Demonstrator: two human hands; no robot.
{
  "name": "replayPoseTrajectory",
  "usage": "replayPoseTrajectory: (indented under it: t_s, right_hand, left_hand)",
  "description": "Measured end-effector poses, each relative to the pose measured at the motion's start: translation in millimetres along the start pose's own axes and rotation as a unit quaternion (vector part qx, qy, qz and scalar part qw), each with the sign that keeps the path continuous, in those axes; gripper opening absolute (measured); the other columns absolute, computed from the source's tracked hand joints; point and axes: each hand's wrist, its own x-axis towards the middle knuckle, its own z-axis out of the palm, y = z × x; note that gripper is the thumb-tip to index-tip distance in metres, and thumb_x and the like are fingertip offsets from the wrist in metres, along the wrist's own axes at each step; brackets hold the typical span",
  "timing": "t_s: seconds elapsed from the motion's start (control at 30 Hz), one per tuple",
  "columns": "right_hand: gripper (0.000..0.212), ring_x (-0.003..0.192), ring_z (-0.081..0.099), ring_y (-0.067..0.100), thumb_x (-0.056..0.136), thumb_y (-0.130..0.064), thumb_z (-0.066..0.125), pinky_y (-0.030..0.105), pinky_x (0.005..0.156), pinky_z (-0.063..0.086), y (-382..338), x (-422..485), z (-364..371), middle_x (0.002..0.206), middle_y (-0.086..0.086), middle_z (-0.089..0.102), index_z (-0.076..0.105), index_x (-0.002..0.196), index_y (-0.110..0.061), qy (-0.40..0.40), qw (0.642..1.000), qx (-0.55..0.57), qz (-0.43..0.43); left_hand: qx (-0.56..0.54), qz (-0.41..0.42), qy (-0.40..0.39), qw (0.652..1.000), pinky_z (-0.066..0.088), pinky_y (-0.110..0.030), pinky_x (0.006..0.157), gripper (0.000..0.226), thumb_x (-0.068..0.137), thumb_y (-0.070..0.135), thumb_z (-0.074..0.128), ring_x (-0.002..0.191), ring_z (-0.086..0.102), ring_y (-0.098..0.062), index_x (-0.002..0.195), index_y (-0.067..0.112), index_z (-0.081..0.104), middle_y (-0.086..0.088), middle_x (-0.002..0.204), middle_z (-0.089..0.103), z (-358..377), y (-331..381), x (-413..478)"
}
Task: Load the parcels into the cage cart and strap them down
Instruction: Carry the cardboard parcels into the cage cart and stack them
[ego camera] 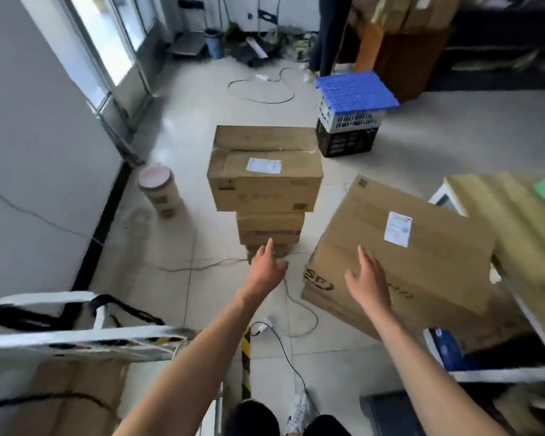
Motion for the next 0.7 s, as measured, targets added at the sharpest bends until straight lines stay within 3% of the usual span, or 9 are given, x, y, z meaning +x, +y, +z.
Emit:
replayPoseTrajectory:
  t_s: [0.17, 0.4, 0.7]
  right_hand:
    - [0.069, 0.152, 0.017, 0.028, 0.098, -0.028, 0.048, 0.045, 0.122, 0.022, 69, 28, -55, 0.166, 0.008, 0.019, 0.018, 0.159, -0.02, 0.051, 0.994, 0.028, 0.097]
    - [0.071, 0.151, 0.019, 0.031, 0.098, -0.032, 0.05, 0.05, 0.119, 0.027, 129, 52, -84, 0.166, 0.006, 0.016, 0.014, 0.159, -0.026, 0.092, 0.973, 0.066, 0.203]
    - [0.071, 0.15, 0.02, 0.033, 0.099, -0.028, 0.051, 0.049, 0.119, 0.026, 197, 70, -97, 0.165, 0.012, 0.018, 0.016, 0.159, -0.021, 0.095, 0.945, 0.123, 0.289]
  left_hand:
    - [0.04, 0.083, -0.071, 0.993, 0.027, -0.041, 0.117, 0.081, 0.097, 0.04, 0.057, 0.147, 0.027, -0.034, 0.16, 0.015, 0.013, -0.012, 0.161, 0.027, 54, 89, 44]
    - [0.141, 0.163, -0.144, 0.966, 0.031, -0.05, 0.116, 0.088, 0.095, 0.051, 0.056, 0.145, 0.029, -0.037, 0.16, 0.017, 0.009, -0.013, 0.161, 0.025, 97, 158, 116]
    - [0.25, 0.156, -0.209, 0.932, 0.031, -0.056, 0.115, 0.092, 0.093, 0.055, 0.057, 0.146, 0.027, -0.038, 0.159, 0.018, 0.005, -0.014, 0.162, 0.022, 154, 208, 166]
